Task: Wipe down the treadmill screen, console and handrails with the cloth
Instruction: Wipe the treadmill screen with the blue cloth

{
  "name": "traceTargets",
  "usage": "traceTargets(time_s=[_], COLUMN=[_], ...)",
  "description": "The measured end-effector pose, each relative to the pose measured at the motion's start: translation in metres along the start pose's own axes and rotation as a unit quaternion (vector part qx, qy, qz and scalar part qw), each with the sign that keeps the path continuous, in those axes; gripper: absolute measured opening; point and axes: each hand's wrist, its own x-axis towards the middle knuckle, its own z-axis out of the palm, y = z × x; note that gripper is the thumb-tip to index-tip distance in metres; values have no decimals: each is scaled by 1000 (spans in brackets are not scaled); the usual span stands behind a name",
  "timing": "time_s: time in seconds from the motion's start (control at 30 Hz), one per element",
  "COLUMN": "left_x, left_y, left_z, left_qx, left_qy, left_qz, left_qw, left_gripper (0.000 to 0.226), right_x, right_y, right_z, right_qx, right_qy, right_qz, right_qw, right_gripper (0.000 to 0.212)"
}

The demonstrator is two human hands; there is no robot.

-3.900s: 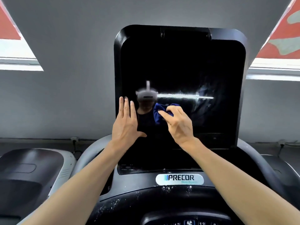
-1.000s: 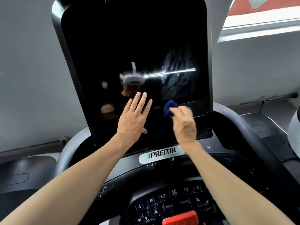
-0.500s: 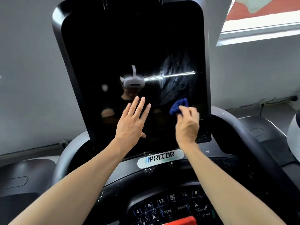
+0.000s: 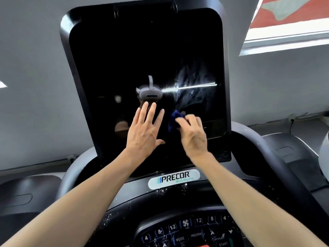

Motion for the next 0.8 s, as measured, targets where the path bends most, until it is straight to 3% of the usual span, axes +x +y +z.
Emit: traceTargets(time_s=[0.17,0.23,0.37,0.53,0.7,0.8], left_x=[15,17,18,17,18,18], left_y=[4,6,7,5,5,5], left_z=[-4,-3,-3,-1,-2,-2], left_qx=[15,22,33,36,33,34], left_qy=[-31,-37,-34,-31,-37,-38], left_qz=[-32,-38,-42,-44,-49,-49], left_qw=[999,998,998,998,998,998], left_gripper=[125,126,126,125,125,125], right_x=[19,-5,10,22,14,40], right_y=[24,13,13,41,16,35], right_z=[-10,-1,-3,-14,2,-8], right_qx=[33,18,-1,-2,-44,-43], right_qy=[66,46,11,85,20,80], right_qz=[156,131,-4,159,-46,54], right_qw=[985,990,1000,984,998,994], right_gripper=[35,32,28,34,27,31])
